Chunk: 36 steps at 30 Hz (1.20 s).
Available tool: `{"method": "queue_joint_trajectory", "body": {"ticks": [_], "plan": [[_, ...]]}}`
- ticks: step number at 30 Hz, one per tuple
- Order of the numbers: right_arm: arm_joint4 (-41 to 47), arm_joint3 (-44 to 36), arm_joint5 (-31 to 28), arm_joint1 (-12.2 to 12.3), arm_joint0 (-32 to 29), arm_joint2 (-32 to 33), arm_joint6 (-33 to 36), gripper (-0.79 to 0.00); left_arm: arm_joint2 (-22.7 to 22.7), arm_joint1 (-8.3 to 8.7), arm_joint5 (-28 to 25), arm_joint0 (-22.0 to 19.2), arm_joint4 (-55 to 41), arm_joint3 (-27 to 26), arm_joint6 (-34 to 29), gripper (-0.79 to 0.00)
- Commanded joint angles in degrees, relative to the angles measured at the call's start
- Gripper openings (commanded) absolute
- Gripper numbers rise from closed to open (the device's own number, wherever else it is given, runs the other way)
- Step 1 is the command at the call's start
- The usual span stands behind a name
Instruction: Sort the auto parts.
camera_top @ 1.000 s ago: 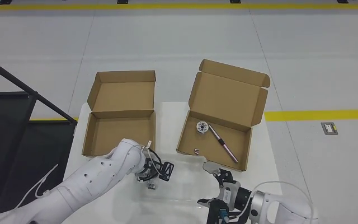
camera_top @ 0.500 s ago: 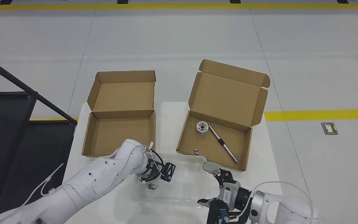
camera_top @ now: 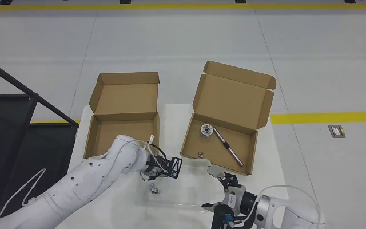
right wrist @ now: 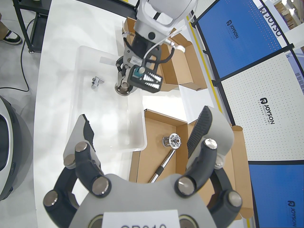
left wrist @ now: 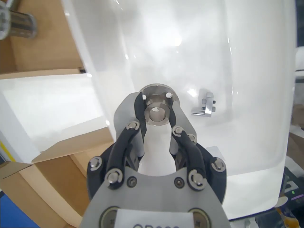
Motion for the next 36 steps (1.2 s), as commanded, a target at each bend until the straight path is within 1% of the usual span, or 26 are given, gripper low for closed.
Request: {"method": "queue_joint_trajectory", "body": {"ticks": [1, 4, 6, 8, 11, 12, 13, 25, 27, 28, 30, 33, 36], "plan": [[0.00, 0.00, 0.00, 0.00, 0.00, 0.00, 0.00, 0.000, -4.75, 2.58, 1.00, 1.91, -0.18, -2.66, 2.14, -0.785], [0.00, 0.00, 0.00, 0.00, 0.00, 0.00, 0.00, 0.000, -12.88, 6.71, 2.80, 6.22, 0.24, -5.13, 4.90, -0.785], [0.00, 0.00, 0.00, 0.00, 0.00, 0.00, 0.00, 0.000, -18.22, 9.32, 4.55, 9.70, 1.83, -5.80, 4.43, -0.785], [0.00, 0.00, 0.00, 0.00, 0.00, 0.00, 0.00, 0.000, -23.30, 11.57, 5.81, 13.44, 2.29, -6.31, 4.64, -0.785], [0.00, 0.00, 0.00, 0.00, 0.00, 0.00, 0.00, 0.000, -30.07, 14.21, 8.98, 18.68, 3.67, -5.86, 3.75, -0.785], [0.00, 0.00, 0.00, 0.00, 0.00, 0.00, 0.00, 0.000, -31.83, 14.88, 10.73, 20.28, 5.14, -6.19, 2.32, -0.785], [0.00, 0.00, 0.00, 0.00, 0.00, 0.00, 0.00, 0.000, -32.35, 15.08, 11.46, 20.80, 5.83, -6.52, 1.71, -0.785], [0.00, 0.00, 0.00, 0.00, 0.00, 0.00, 0.00, 0.000, -32.35, 15.08, 11.46, 20.80, 5.83, -6.52, 1.71, -0.785], [0.00, 0.00, 0.00, 0.00, 0.00, 0.00, 0.00, 0.000, -31.72, 14.70, 15.62, 21.47, 7.06, -5.02, -0.83, -0.785], [0.00, 0.00, 0.00, 0.00, 0.00, 0.00, 0.00, 0.000, -30.95, 14.25, 16.69, 21.35, 6.30, -4.37, -1.26, -0.785], [0.00, 0.00, 0.00, 0.00, 0.00, 0.00, 0.00, 0.000, -29.73, 13.25, 17.75, 19.55, 4.85, -0.96, -1.96, -0.785], [0.00, 0.00, 0.00, 0.00, 0.00, 0.00, 0.00, 0.000, -27.39, 11.39, 18.25, 15.45, 3.15, 4.98, -2.18, -0.785], [0.00, 0.00, 0.00, 0.00, 0.00, 0.00, 0.00, 0.000, -25.00, 9.33, 17.37, 11.04, 0.58, 11.67, -0.74, -0.785]]}}
